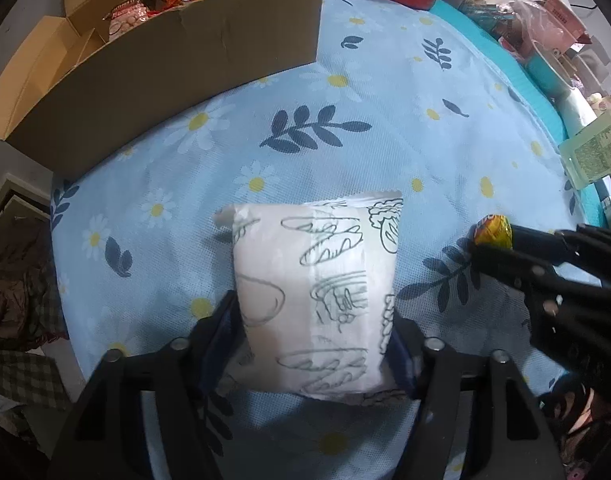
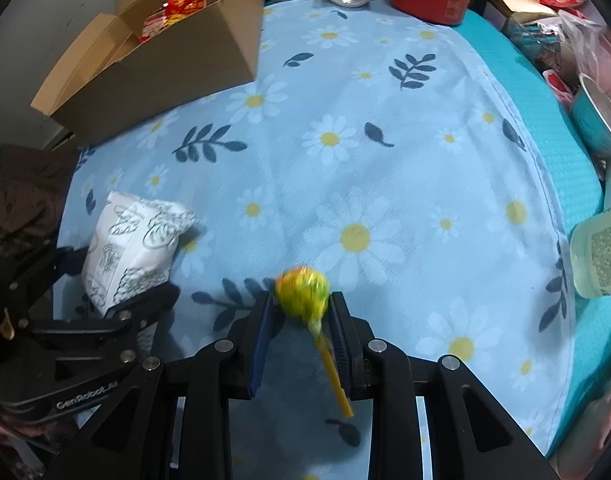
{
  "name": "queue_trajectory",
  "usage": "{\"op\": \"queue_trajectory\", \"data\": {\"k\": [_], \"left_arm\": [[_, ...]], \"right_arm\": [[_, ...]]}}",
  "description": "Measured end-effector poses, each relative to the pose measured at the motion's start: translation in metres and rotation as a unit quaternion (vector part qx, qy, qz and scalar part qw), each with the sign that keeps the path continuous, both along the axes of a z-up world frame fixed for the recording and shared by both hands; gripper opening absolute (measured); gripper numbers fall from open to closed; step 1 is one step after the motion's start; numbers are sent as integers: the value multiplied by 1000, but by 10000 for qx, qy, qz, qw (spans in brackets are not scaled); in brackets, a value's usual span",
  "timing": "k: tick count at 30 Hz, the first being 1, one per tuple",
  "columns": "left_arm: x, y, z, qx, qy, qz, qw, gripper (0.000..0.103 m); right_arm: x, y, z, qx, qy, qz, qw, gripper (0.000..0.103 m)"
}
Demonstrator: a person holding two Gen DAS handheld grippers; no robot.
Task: Organize snacks
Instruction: 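Lift the bread packet with the left gripper while the right lifts the lollipop, then carry the bread packet with the left gripper while the right carries the lollipop into the box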
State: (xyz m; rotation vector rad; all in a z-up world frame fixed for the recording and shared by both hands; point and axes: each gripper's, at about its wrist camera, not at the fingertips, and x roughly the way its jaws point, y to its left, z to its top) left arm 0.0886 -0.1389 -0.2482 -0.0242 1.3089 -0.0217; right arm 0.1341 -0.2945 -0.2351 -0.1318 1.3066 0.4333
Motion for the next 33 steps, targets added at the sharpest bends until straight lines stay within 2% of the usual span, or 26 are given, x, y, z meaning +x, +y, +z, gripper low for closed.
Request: {"op": "queue_trajectory", "data": {"k": [9, 17, 24, 33], "left_arm": [[-5, 5, 3, -5, -50, 11, 10000, 53], [-11, 16, 9, -191, 12, 126, 9997, 52], [-27, 27, 35, -271, -292, 151, 9991, 51], [-50, 50, 73, -339, -742, 549, 9951, 51]], "right_arm": [[2, 19, -1, -151, -181, 456, 9987, 27], [-10, 25, 1, 72, 44, 629, 9980, 26], [-25, 43, 18, 273, 0, 959, 9950, 26], [-42, 68, 51, 572, -280, 1262, 9900, 26]]}}
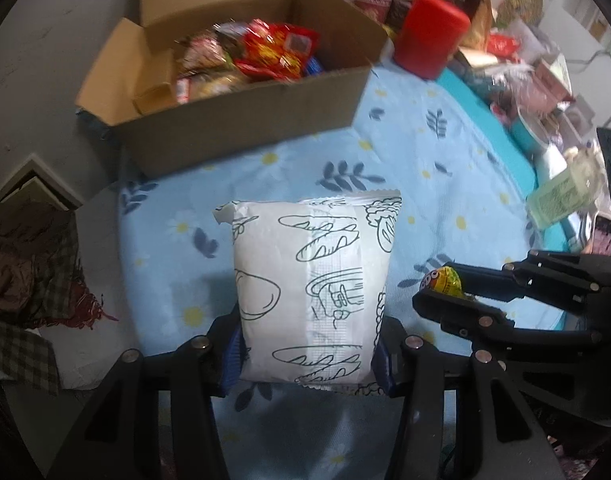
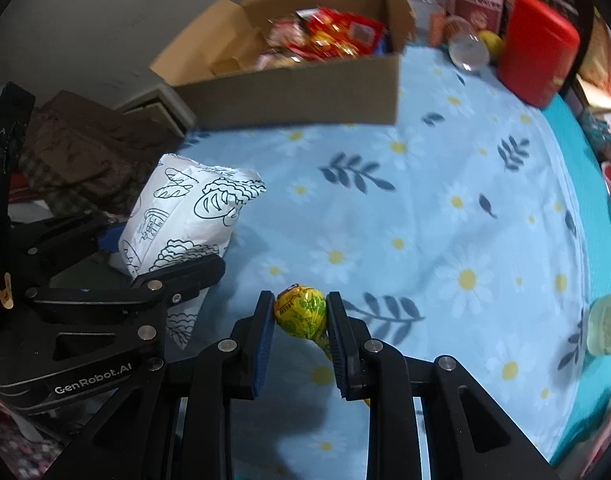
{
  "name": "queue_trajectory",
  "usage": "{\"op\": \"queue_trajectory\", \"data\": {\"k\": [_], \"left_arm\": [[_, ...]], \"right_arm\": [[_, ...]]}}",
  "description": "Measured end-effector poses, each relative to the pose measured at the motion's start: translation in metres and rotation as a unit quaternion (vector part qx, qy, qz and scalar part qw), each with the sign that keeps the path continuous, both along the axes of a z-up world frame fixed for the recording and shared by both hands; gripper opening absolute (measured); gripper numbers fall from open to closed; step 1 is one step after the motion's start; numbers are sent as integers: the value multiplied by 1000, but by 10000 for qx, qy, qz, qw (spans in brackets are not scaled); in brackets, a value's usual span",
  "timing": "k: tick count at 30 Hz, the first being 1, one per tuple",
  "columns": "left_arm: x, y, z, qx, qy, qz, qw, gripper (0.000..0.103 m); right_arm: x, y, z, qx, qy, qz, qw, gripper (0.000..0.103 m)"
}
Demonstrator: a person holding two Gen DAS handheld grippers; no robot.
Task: Organize snacks
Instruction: 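Carry the bread packet with the left gripper while the right carries the lollipop into the box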
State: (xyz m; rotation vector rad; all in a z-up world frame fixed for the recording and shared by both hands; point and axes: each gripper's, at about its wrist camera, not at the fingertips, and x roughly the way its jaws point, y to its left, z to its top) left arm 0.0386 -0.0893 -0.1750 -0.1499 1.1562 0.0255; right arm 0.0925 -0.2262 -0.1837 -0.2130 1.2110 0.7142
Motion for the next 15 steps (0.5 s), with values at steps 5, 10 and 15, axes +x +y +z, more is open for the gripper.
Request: {"op": "queue_trajectory", "data": {"k": [5, 10, 15], "left_arm": [[-3, 10, 18, 27, -214, 169, 9996, 50], [-4, 17, 43, 68, -528, 251, 9983, 50], [2, 25, 69, 8, -825, 376, 9959, 50]], "right_arm": [[-2, 7, 18, 125, -139, 110, 9998, 26], [2, 14, 36, 245, -277, 134, 9992, 26], [11, 23, 63, 337, -496, 139, 9981, 26]]}}
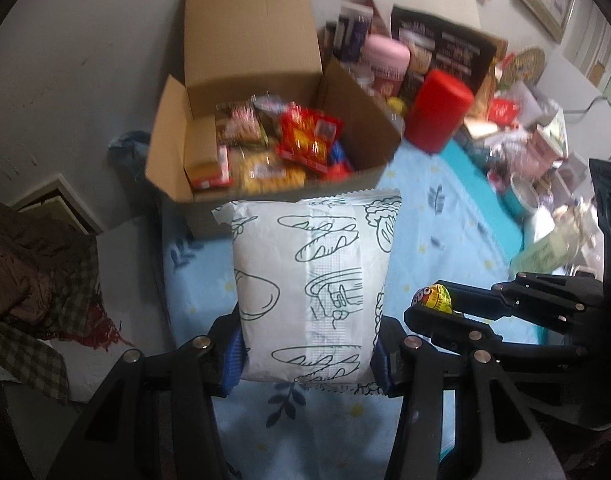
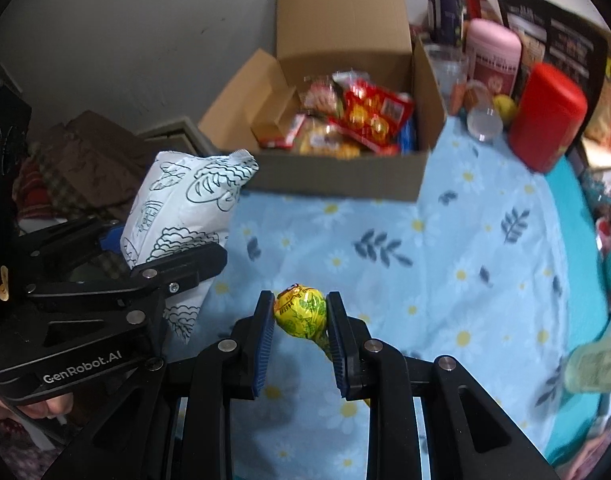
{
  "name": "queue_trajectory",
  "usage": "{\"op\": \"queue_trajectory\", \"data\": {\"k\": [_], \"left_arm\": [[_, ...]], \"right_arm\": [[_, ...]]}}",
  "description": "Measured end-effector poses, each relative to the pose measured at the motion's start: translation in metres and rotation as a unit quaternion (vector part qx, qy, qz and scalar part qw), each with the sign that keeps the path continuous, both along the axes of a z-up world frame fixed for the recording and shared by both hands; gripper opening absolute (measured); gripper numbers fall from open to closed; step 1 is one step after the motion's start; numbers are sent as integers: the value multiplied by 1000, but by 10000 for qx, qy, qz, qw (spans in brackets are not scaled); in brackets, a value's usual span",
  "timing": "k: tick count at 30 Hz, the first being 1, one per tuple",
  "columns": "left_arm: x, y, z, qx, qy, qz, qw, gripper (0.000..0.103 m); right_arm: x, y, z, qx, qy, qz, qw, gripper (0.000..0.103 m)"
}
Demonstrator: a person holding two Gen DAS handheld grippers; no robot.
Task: Organize snacks
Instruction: 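Carry the bread packet with the left gripper while the right carries the lollipop into the box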
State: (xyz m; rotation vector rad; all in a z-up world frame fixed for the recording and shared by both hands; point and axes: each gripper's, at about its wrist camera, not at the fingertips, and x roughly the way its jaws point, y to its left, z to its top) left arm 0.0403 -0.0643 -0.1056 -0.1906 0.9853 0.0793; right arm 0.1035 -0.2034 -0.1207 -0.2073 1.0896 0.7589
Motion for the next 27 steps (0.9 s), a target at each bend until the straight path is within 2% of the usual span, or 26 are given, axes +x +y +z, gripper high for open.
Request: {"op": "queue_trajectory", "data": {"k": [7, 14, 21, 27], "left_arm": [[22, 15, 45, 62, -484, 23, 9988, 50], [58, 37, 77, 155, -838, 84, 9963, 50], [103, 60, 98, 242, -1027, 141, 9943, 50], [141, 78, 104, 358, -1085, 184, 9933, 50]], "right_arm": [[24, 17, 42, 154, -356, 38, 9992, 26], [60, 39, 73, 327, -665, 94, 9972, 26], [102, 61, 93, 409, -897, 180, 9950, 26], [141, 84, 98, 447, -1032, 258, 9933, 26]]}}
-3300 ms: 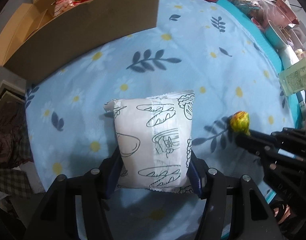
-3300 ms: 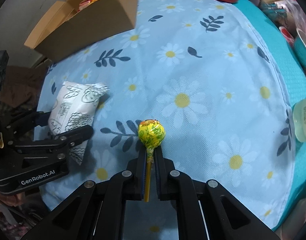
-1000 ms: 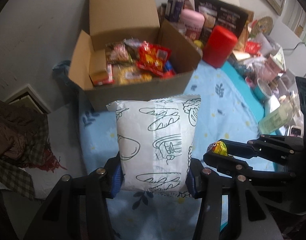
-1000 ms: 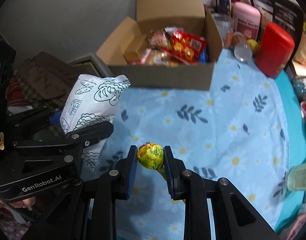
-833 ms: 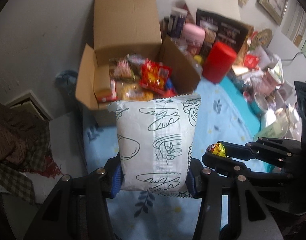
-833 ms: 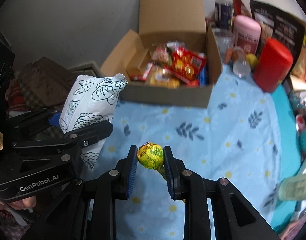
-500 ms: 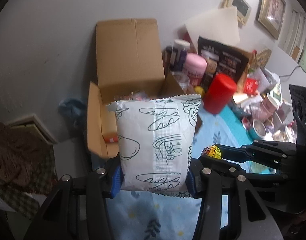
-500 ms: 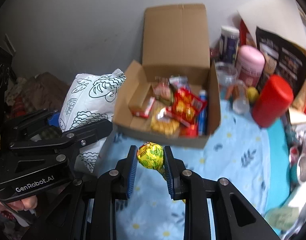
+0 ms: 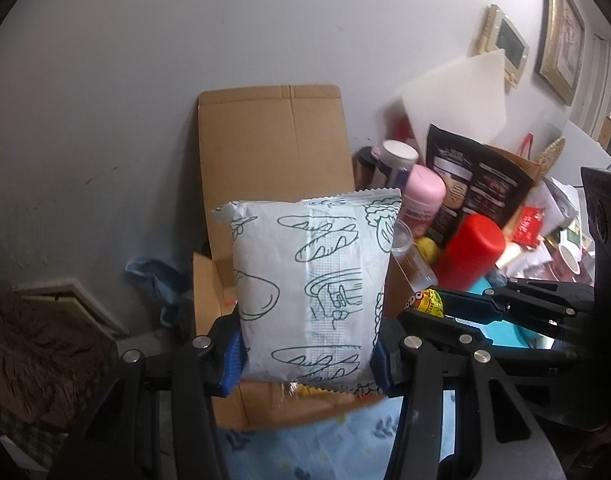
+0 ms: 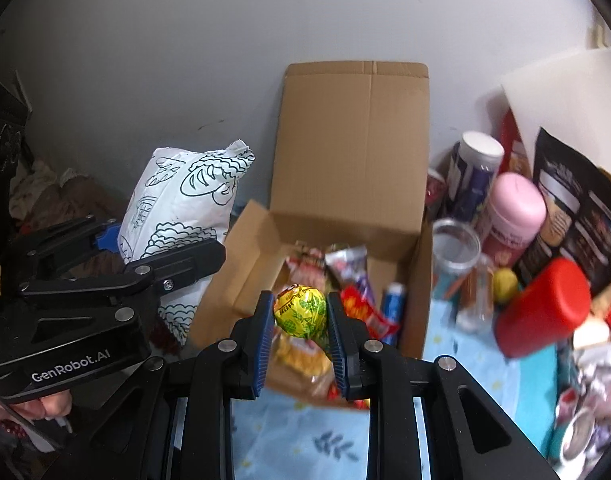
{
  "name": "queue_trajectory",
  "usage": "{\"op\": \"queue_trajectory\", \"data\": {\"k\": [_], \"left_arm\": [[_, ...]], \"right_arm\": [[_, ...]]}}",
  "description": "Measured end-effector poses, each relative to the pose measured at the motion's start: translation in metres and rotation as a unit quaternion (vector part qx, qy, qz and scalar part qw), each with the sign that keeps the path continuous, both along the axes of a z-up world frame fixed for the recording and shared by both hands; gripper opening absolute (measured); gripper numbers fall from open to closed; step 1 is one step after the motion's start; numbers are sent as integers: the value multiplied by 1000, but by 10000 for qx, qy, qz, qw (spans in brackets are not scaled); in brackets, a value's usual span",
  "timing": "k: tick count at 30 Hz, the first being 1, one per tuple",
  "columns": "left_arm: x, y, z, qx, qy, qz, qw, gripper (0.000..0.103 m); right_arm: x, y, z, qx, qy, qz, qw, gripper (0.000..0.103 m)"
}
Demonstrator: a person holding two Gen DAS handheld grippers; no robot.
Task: Organize snacks
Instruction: 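Carry the bread packet with the left gripper while the right carries the lollipop into the box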
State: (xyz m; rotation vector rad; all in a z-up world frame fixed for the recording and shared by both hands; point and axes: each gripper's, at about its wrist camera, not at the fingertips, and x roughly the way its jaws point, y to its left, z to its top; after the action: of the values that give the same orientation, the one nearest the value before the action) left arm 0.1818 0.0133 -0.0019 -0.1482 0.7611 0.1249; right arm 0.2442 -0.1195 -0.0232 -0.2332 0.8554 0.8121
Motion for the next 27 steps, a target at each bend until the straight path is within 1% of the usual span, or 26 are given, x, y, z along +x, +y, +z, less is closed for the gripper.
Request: {"op": "queue_trajectory", "data": {"k": [6, 9, 13, 14, 19, 24, 27], "left_arm": [[38, 18, -13, 37, 31, 75, 10000, 50], [54, 26, -26, 66, 126, 93, 9999, 50], [71, 32, -48, 95, 302, 109, 9994, 50], [77, 32, -58, 112, 384, 123, 9991, 50], [88, 37, -93, 38, 718, 165, 9973, 50], [92, 34, -116, 66, 955, 137, 9953, 50], [93, 35, -129, 15, 1140, 139, 9934, 50]], "right_arm": [[34, 18, -11, -14, -44, -64, 10000, 26], [51, 25, -22, -35, 8, -111, 9999, 26], [70, 33, -40, -137, 65, -194, 9997, 26], [74, 35, -46, -188, 97, -222, 9995, 26], [90, 40, -74, -343, 280, -303, 9986, 26], [96, 41, -99, -480, 479, -372, 9970, 26], [96, 41, -111, -572, 604, -370, 9958, 26]]}}
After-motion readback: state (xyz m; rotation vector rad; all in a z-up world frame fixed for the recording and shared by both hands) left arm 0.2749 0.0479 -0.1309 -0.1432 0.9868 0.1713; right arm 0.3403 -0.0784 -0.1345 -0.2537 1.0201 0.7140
